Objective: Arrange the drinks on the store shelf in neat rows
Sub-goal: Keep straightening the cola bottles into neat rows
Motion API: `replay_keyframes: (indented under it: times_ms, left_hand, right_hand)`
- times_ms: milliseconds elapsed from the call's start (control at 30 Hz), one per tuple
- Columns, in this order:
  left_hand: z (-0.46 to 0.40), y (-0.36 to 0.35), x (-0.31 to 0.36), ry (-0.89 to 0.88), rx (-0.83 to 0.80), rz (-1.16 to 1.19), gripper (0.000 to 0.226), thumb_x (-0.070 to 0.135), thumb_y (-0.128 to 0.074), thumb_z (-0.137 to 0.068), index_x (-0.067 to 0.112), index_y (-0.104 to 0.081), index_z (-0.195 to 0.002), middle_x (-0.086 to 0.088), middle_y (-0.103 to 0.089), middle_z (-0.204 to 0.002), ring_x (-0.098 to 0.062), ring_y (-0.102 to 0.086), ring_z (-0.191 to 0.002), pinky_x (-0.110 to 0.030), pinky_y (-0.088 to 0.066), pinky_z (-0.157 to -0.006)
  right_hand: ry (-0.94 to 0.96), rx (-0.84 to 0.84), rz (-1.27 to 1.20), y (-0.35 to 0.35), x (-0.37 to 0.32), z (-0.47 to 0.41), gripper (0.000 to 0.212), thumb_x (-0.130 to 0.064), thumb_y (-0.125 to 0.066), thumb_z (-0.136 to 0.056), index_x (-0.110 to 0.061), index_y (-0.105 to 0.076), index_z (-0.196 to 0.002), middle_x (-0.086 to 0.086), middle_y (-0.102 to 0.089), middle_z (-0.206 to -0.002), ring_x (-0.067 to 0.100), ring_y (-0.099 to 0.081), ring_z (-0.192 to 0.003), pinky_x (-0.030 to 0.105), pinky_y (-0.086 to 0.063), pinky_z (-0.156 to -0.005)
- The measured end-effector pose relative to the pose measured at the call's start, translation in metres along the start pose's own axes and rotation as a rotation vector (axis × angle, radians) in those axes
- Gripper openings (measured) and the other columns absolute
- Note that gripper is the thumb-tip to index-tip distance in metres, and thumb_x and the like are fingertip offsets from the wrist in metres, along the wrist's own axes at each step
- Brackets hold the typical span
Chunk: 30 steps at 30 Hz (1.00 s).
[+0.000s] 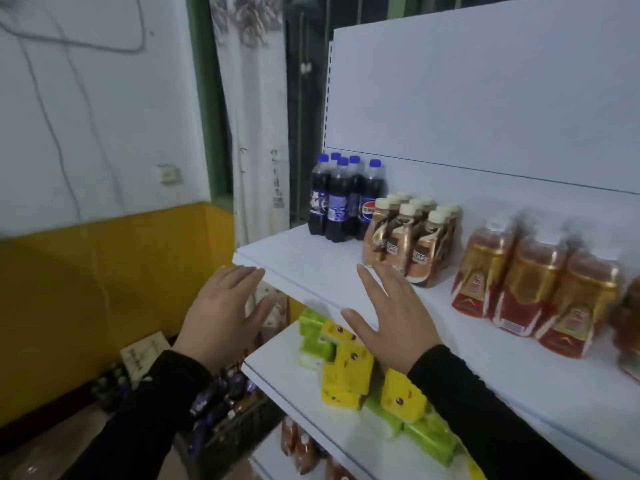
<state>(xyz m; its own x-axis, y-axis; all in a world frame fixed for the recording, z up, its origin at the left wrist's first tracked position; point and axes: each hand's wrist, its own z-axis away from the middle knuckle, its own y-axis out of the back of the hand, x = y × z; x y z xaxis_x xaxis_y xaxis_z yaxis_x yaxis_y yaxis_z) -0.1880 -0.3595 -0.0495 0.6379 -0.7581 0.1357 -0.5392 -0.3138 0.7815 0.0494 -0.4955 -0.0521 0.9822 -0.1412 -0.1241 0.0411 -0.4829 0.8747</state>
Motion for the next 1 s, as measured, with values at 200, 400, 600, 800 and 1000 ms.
replay_keyframes:
  times_ms: [200, 400, 600, 800, 1000]
  left_hand:
    - [-0.069, -0.032, -0.072, 0.042, 0.002, 0.073, 0.056, 0.050, -0.050, -0.097, 0.012, -0.059, -0.138, -0.006, -0.060, -0.139, -0.024, -0.050, -0.133, -0.029, -0.022, -0.112]
    - [-0.169, -0.061, -0.142, -0.058, -0.038, 0.147, 0.059, 0.054, -0.045, -0.099, 0.018, -0.052, -0.144, -0.001, -0.054, -0.146, -0.018, -0.043, -0.136, -0.028, -0.029, -0.111]
    - [-0.279, -0.080, -0.170, -0.251, -0.103, 0.223, 0.058, 0.050, -0.047, -0.100, 0.012, -0.052, -0.144, -0.008, -0.056, -0.143, -0.025, -0.047, -0.134, -0.035, -0.035, -0.111]
    - [-0.374, -0.120, -0.161, -0.357, -0.114, 0.267, 0.060, 0.050, -0.043, -0.101, 0.011, -0.048, -0.146, -0.010, -0.054, -0.145, -0.026, -0.046, -0.136, -0.037, -0.035, -0.112]
    - [-0.448, -0.154, -0.145, -0.340, -0.174, 0.360, 0.058, 0.050, -0.043, -0.103, 0.012, -0.046, -0.148, -0.009, -0.051, -0.148, -0.024, -0.047, -0.136, -0.036, -0.036, -0.111]
  right_hand:
    - [0.006, 0.008, 0.065, -0.044, -0.015, -0.098, 0.081, -0.069, -0.019, -0.091, -0.020, -0.024, -0.155, 0.004, -0.018, -0.163, 0.022, -0.013, -0.150, 0.027, 0.002, -0.116]
    - [-0.171, 0.069, 0.168, -0.071, -0.030, -0.186, 0.080, -0.069, -0.022, -0.092, -0.018, -0.031, -0.153, 0.008, -0.028, -0.159, 0.027, -0.026, -0.147, 0.048, -0.021, -0.118]
    - [-0.309, 0.148, 0.215, -0.058, -0.033, -0.259, 0.076, -0.063, -0.034, -0.096, -0.020, -0.019, -0.156, 0.005, -0.016, -0.164, 0.022, -0.014, -0.150, 0.026, -0.005, -0.116]
    - [-0.353, 0.213, 0.253, -0.045, -0.006, -0.322, 0.073, -0.058, -0.042, -0.096, -0.018, -0.026, -0.154, 0.006, -0.020, -0.162, 0.023, -0.018, -0.148, 0.034, -0.016, -0.119]
    - [-0.409, 0.173, 0.255, -0.041, 0.028, -0.381, 0.078, -0.068, -0.035, -0.093, -0.021, -0.022, -0.155, 0.004, -0.017, -0.163, 0.020, -0.015, -0.149, 0.037, -0.018, -0.121]
